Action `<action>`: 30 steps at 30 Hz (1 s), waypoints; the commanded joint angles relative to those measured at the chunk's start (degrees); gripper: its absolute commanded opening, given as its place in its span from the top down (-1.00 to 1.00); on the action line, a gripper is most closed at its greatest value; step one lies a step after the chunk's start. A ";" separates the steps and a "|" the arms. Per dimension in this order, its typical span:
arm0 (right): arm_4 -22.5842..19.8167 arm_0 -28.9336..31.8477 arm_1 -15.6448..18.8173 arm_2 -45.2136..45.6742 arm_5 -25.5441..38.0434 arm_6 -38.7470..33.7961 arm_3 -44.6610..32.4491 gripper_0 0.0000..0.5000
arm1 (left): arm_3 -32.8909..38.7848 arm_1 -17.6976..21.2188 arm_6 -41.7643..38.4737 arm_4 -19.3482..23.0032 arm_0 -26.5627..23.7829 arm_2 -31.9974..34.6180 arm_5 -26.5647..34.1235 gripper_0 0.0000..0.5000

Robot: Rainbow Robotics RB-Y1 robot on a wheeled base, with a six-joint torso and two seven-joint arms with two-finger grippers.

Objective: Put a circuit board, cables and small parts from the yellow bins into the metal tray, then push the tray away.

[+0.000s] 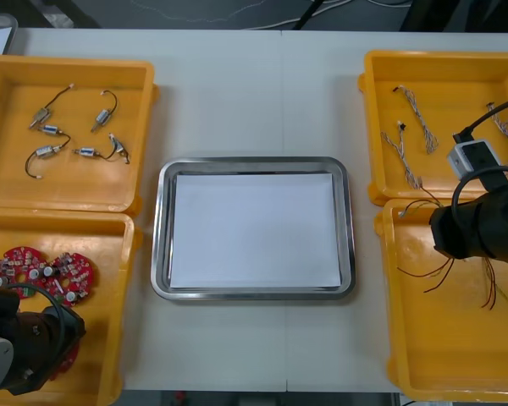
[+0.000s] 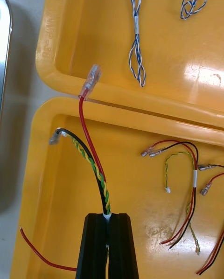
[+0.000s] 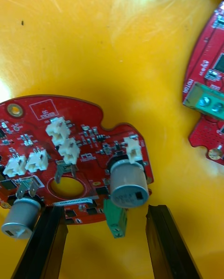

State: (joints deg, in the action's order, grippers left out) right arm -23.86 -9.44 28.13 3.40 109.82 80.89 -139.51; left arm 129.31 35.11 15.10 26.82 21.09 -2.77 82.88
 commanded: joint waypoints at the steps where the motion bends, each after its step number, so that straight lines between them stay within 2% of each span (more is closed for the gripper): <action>1: 0.39 -1.37 -0.71 -1.12 0.18 -0.73 -1.73 1.00 | -0.64 -1.01 0.36 -0.36 0.61 -0.83 -0.52 -0.95; 2: 0.30 -1.37 -0.71 -1.03 0.18 -0.73 -1.64 1.00 | -0.64 -1.01 0.36 -0.36 0.61 -0.83 -0.52 -0.86; 3: 0.30 -1.37 -0.71 -1.03 0.18 -0.64 -1.73 1.00 | -0.64 -1.01 0.45 -0.36 0.53 -0.92 -0.52 -0.50; 4: 0.22 -1.46 -0.71 -1.03 0.18 -0.64 -1.64 1.00 | -0.64 -1.01 0.45 -0.36 0.44 -0.92 -0.52 -0.30; 5: 0.22 -1.37 -0.71 -1.03 0.18 -0.64 -1.64 1.00 | -0.64 -1.01 0.36 -0.19 0.35 -0.83 -0.52 0.14; 6: 0.30 -1.37 -0.71 -1.03 0.18 -0.56 -1.73 1.00 | -0.64 -1.01 0.36 -0.01 0.26 -0.92 -0.52 0.67; 7: 0.30 -1.37 -0.71 -1.03 0.18 -0.56 -1.73 1.00 | -0.64 -1.01 0.28 0.16 0.09 -0.83 -0.35 1.00; 20: 0.39 -1.37 -0.71 -1.03 0.18 -0.91 -1.64 1.00 | -0.47 -1.01 -0.08 0.25 -0.79 -0.22 0.53 1.00; 30: 0.39 -1.37 -0.71 -1.03 0.18 -0.91 -1.64 1.00 | 3.22 -0.57 -0.60 2.36 -3.96 3.91 7.83 1.00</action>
State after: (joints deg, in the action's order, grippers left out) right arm -23.85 -9.49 28.13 3.16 109.82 80.89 -139.51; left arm 129.57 35.11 15.11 28.02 18.88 -1.45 89.20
